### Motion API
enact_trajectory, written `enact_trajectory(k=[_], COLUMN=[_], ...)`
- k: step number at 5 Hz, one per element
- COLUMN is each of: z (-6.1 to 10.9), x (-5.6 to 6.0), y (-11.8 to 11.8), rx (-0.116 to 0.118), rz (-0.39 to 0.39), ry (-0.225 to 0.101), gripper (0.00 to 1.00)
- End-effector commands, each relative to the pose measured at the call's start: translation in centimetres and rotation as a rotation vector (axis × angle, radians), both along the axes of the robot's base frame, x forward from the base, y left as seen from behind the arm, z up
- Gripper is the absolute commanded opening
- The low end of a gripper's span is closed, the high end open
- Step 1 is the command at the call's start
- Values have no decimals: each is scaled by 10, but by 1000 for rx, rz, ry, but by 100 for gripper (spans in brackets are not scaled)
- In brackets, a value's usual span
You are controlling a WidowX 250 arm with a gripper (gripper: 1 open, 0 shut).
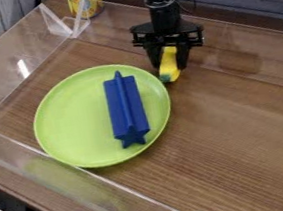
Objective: Put the banana in the green plate
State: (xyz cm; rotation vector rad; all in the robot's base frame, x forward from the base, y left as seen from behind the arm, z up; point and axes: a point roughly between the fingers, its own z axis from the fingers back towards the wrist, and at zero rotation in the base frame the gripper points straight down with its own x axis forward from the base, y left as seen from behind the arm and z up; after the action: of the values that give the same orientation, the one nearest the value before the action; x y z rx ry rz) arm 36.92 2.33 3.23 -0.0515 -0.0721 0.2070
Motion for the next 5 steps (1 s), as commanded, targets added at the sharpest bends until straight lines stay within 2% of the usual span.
enact_trajectory(k=[1,3,5], z=[15,40,48], x=[7,3,6], y=[0,12,25], rx=[-2,-9,-22], rz=[-16,15,3], ry=[-53,-56,-63], gripper=[0,0,0])
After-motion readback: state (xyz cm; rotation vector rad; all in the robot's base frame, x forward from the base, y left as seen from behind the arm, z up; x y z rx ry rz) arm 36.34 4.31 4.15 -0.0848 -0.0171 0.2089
